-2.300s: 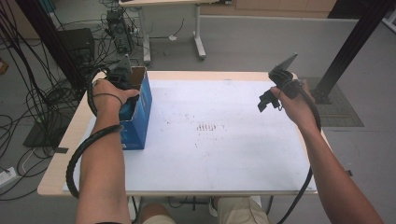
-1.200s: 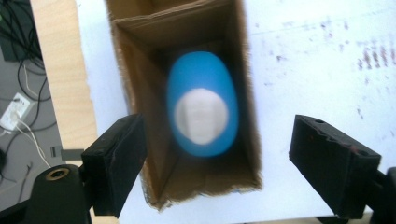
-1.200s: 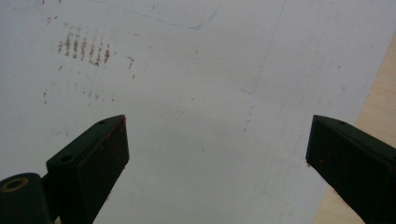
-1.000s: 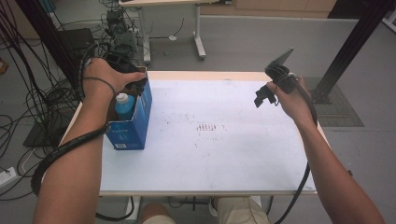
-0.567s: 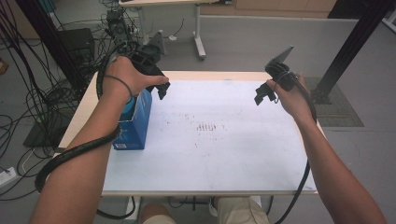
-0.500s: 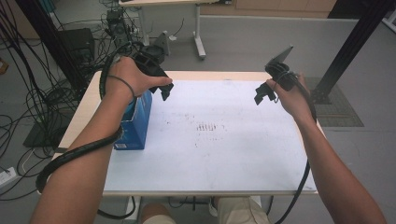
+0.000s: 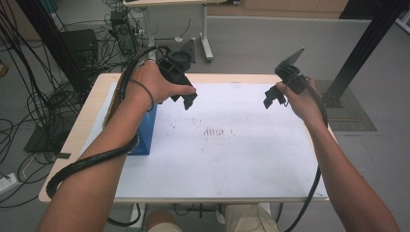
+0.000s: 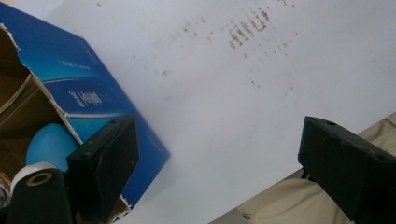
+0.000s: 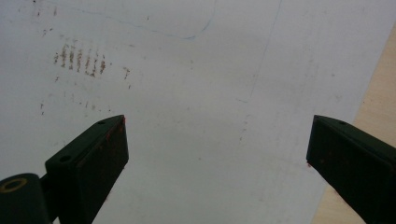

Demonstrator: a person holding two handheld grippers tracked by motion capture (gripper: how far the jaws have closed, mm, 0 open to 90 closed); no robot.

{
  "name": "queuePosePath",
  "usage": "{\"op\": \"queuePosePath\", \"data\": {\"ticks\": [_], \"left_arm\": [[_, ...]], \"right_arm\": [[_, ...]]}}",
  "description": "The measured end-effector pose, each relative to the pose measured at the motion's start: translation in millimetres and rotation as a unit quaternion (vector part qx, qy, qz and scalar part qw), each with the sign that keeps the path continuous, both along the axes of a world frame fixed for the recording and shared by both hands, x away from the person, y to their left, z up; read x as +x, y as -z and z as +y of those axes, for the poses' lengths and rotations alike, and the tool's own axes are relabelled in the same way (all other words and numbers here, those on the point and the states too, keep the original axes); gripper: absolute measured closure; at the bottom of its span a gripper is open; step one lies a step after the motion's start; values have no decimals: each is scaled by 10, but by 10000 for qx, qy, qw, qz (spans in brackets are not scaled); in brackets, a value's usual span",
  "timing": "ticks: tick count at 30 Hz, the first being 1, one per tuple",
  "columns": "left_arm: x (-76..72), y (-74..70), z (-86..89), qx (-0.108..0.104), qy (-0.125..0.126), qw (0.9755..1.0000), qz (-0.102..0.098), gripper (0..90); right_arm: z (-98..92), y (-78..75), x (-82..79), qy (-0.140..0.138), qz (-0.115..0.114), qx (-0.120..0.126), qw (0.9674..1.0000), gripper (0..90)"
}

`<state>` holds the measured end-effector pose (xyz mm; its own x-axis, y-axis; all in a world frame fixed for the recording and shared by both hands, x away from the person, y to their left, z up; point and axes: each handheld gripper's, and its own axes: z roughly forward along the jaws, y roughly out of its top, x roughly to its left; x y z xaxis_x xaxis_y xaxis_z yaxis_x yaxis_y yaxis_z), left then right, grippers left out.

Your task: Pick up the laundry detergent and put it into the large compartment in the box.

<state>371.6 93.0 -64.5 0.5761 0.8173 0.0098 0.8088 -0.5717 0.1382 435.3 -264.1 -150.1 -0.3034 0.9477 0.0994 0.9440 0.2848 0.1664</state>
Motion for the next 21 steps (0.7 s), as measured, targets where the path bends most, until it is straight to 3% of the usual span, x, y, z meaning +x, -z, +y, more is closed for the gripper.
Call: {"op": "queuePosePath", "data": {"ticks": [21], "left_arm": [[27,32,-77,-19,234,9996,124,131]], "right_arm": [[-1,0,-9,-39,4,29,10000,55]]}}
